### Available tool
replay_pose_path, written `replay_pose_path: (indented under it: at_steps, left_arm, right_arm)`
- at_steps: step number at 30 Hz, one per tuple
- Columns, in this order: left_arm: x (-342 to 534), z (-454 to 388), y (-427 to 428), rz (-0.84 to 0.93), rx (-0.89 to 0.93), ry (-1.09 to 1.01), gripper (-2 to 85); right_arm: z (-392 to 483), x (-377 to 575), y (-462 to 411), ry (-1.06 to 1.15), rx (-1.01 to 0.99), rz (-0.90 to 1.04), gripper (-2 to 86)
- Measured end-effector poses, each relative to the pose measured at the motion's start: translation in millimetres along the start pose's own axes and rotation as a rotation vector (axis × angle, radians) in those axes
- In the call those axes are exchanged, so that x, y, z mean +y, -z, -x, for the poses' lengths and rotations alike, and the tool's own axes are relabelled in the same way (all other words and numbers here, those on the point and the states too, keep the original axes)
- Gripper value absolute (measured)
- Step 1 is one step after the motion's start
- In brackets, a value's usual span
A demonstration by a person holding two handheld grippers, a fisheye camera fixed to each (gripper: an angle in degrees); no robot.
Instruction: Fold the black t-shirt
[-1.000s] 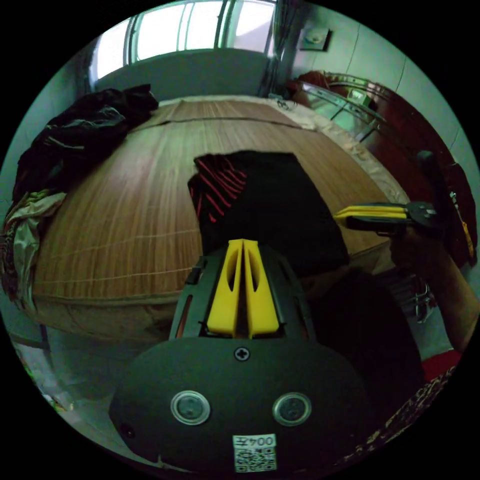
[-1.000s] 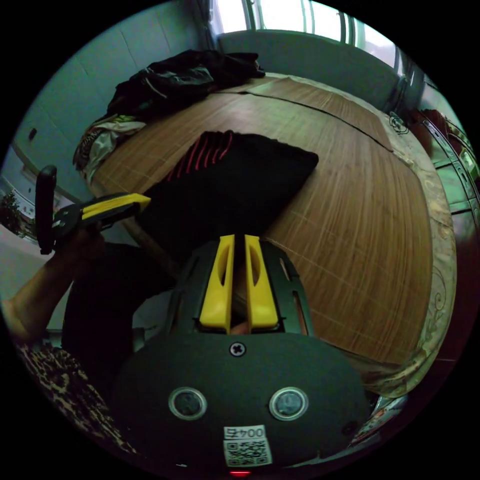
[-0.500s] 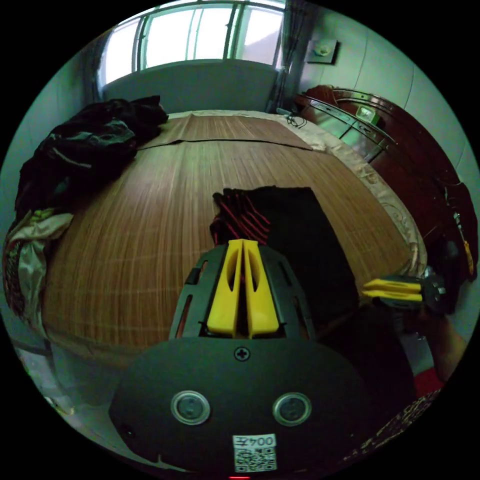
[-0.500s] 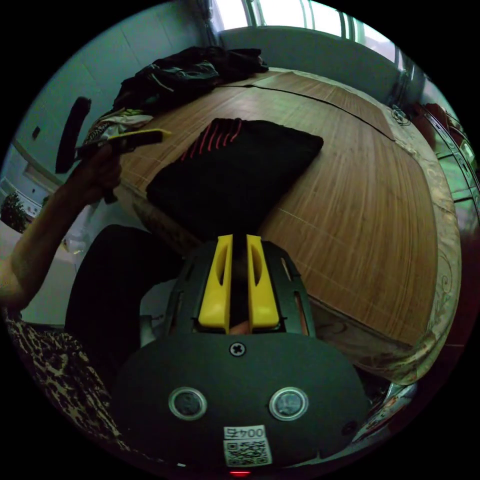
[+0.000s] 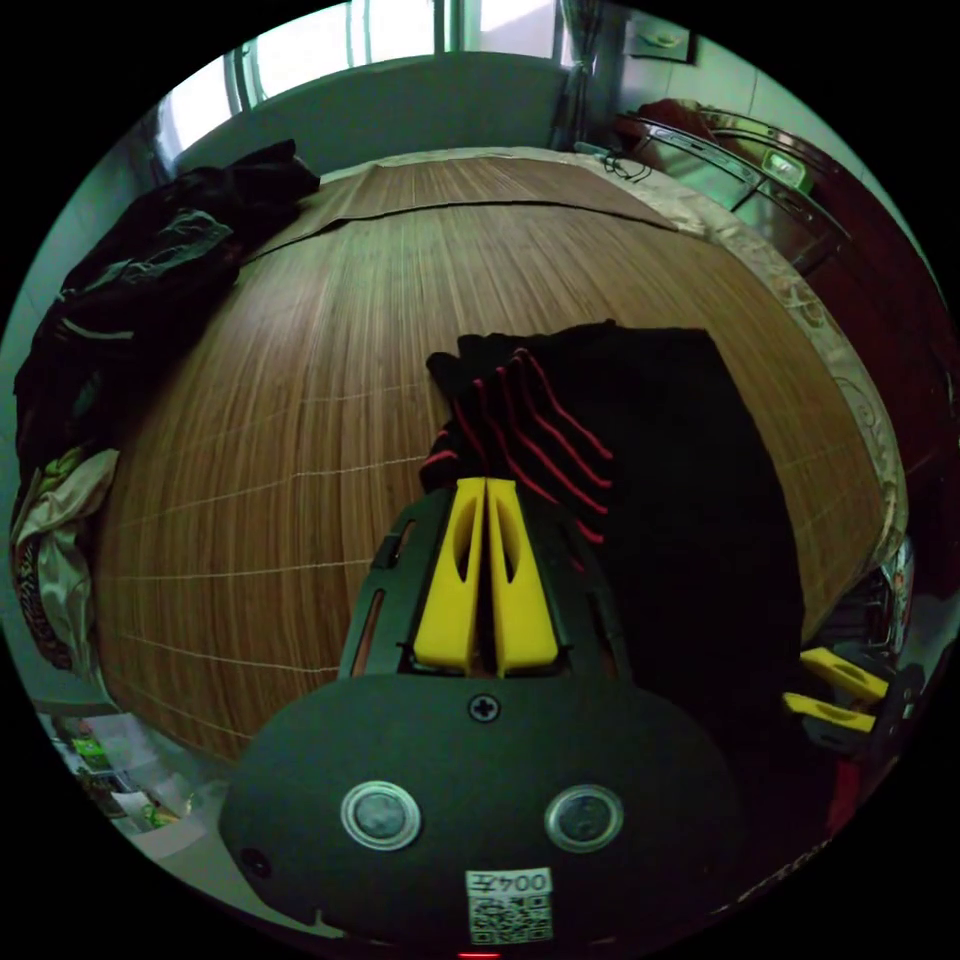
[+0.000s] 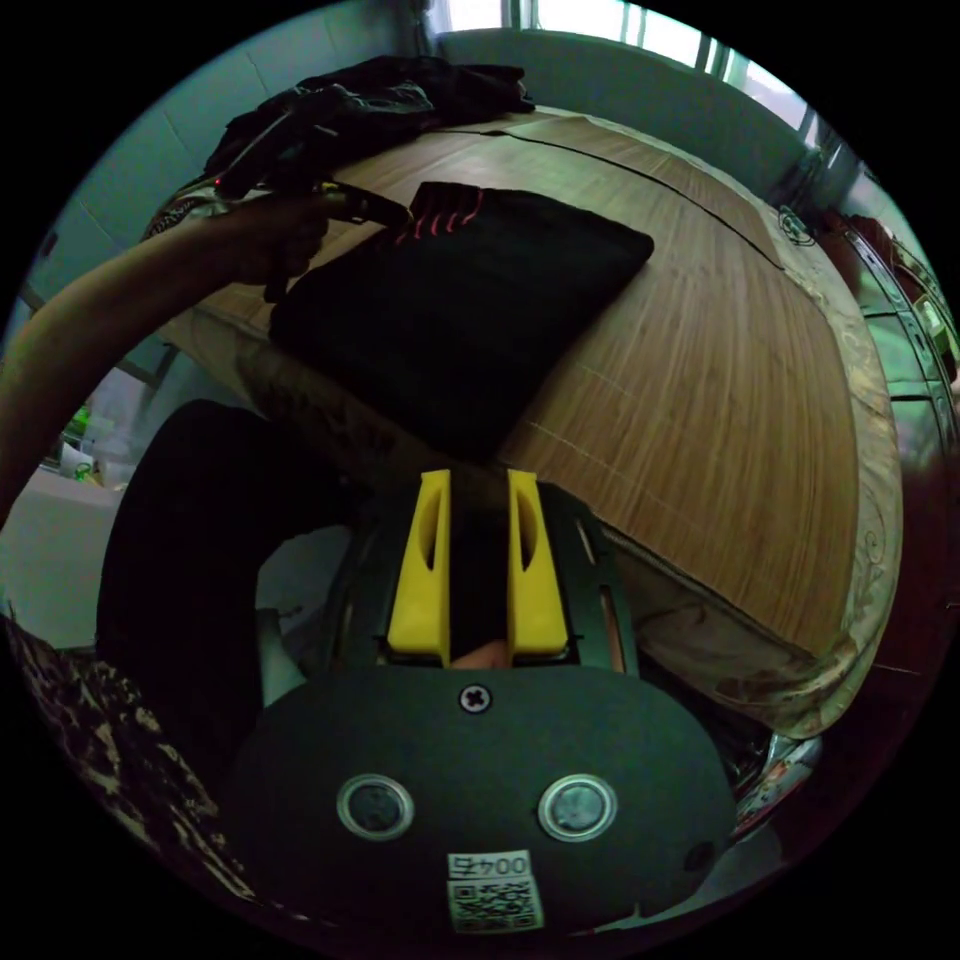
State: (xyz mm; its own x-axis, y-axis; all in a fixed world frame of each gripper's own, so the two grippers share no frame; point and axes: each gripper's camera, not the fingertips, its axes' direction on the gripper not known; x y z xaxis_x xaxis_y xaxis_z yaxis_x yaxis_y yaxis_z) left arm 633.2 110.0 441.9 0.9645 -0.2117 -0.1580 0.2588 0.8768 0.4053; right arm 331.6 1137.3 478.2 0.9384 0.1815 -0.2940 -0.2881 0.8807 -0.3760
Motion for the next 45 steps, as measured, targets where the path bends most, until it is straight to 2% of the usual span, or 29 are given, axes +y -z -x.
replay_pose_path:
  at_steps: [6,9,16,21,29,32,35,39,45]
  left_arm:
    - [-10.3,11.3,-12.8,0.001,0.016,0.009,0.1]
    - [-16.4,20.1,-19.2,0.008,0.045,0.007,0.1]
    - [-26.7,35.9,-33.2,-0.001,0.087,0.020,0.1]
    - [-32.8,40.8,-40.6,-0.007,0.082,0.020,0.1]
    - [-44.1,48.0,-51.0,-0.002,0.082,-0.004,0.1]
    - [-48.0,52.3,-55.4,-0.004,0.093,0.001,0.1]
    - [-51.5,53.9,-58.4,-0.004,0.092,-0.001,0.1]
    - [-54.7,55.1,-61.4,-0.007,0.088,-0.002,0.1]
    - [-60.7,57.4,-65.4,-0.001,0.090,-0.003,0.1]
  right_arm:
    - [11.2,-5.9,3.2,-0.013,0.046,0.004,1.3]
    - [5.7,-0.4,-2.0,-0.038,0.076,0.058,0.3]
    - [-3.9,12.2,7.2,-0.115,-0.101,0.006,3.1]
    - [23.7,0.1,2.7,-0.021,-0.022,0.005,8.5]
    - [19.6,-3.5,-0.5,-0.052,-0.012,0.036,0.5]
    - [16.0,-1.6,1.2,-0.078,-0.022,0.073,0.5]
    - [16.1,0.0,7.7,-0.086,-0.073,0.031,3.5]
    - [29.0,-12.0,6.3,-0.025,-0.004,0.027,7.6]
    - [31.2,-32.8,13.7,0.002,0.003,-0.004,3.1]
